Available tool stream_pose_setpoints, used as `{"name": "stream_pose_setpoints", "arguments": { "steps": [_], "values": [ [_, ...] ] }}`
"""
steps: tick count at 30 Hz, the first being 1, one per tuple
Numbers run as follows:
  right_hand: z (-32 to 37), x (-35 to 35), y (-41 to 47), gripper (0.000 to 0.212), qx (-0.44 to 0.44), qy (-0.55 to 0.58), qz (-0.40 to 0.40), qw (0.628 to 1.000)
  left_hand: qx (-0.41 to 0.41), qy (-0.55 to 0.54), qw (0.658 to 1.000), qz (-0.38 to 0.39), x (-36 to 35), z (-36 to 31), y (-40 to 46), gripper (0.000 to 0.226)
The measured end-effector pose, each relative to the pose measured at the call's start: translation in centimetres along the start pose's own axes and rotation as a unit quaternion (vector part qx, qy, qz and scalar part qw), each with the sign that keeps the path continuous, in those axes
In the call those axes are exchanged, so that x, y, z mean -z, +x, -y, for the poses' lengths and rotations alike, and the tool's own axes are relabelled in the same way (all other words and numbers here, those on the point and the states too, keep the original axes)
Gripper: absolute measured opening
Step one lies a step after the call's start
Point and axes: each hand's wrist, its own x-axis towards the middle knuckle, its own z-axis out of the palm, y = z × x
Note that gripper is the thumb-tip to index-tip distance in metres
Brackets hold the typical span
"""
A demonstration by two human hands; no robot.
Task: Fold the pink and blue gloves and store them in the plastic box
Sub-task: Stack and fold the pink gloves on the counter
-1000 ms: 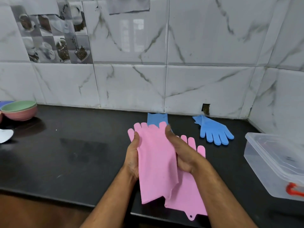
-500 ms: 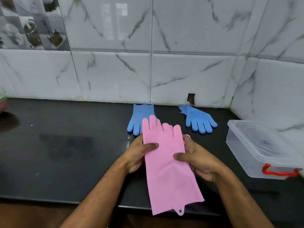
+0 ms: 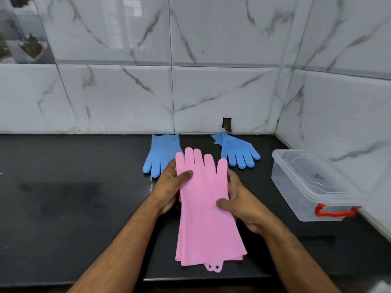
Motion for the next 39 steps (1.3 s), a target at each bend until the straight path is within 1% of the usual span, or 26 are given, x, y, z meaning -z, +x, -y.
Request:
{"name": "stream_pose_setpoints", "arguments": {
  "steps": [3,6,10,15,20,25,29,32,34,37,39],
  "values": [
    [-0.2,0.1,0.2,0.104,-0.022,0.004,-0.002,1.000,0.000,0.056,0.998,-0.040,0.2,0.2,0.3,0.048],
    [-0.3,0.0,0.3,0.104,-0.027,-0.007,-0.008,1.000,-0.014,0.131,0.990,-0.047,-0.1,0.1,0.9,0.046],
    [-0.3,-0.2,0.2,0.105,-0.033,-0.021,-0.003,0.999,-0.015,0.135,0.989,-0.057,-0.4,-0.1,1.4,0.038],
    [-0.5,-0.2,0.2,0.107,-0.034,-0.042,-0.009,0.998,-0.019,0.170,0.981,-0.089,-0.4,0.4,1.9,0.037],
    [-0.2,-0.4,-0.2,0.107,-0.026,-0.083,-0.033,0.996,-0.033,0.251,0.958,-0.132,-0.7,0.7,2.0,0.044],
    [-0.2,-0.4,-0.5,0.106,-0.016,-0.141,-0.064,0.988,-0.056,0.239,0.958,-0.151,-0.9,0.8,1.6,0.040],
    [-0.1,-0.4,-0.6,0.094,-0.013,-0.173,-0.080,0.982,-0.051,0.249,0.957,-0.141,-1.0,0.7,1.3,0.039],
    [-0.1,-0.5,-0.7,0.083,-0.021,-0.211,-0.087,0.973,-0.062,0.297,0.943,-0.138,-1.2,0.8,1.3,0.038],
    [-0.2,-0.5,-0.6,0.078,-0.011,-0.232,-0.101,0.967,-0.071,0.315,0.935,-0.148,-1.2,0.7,1.4,0.038],
    [-0.1,-0.2,-0.3,0.064,0.019,-0.287,-0.166,0.943,-0.080,0.325,0.930,-0.152,-1.2,0.6,1.2,0.040],
    [-0.2,0.2,0.0,0.052,0.021,-0.315,-0.205,0.926,-0.089,0.337,0.924,-0.157,-1.2,0.6,1.1,0.043]
  ]
}}
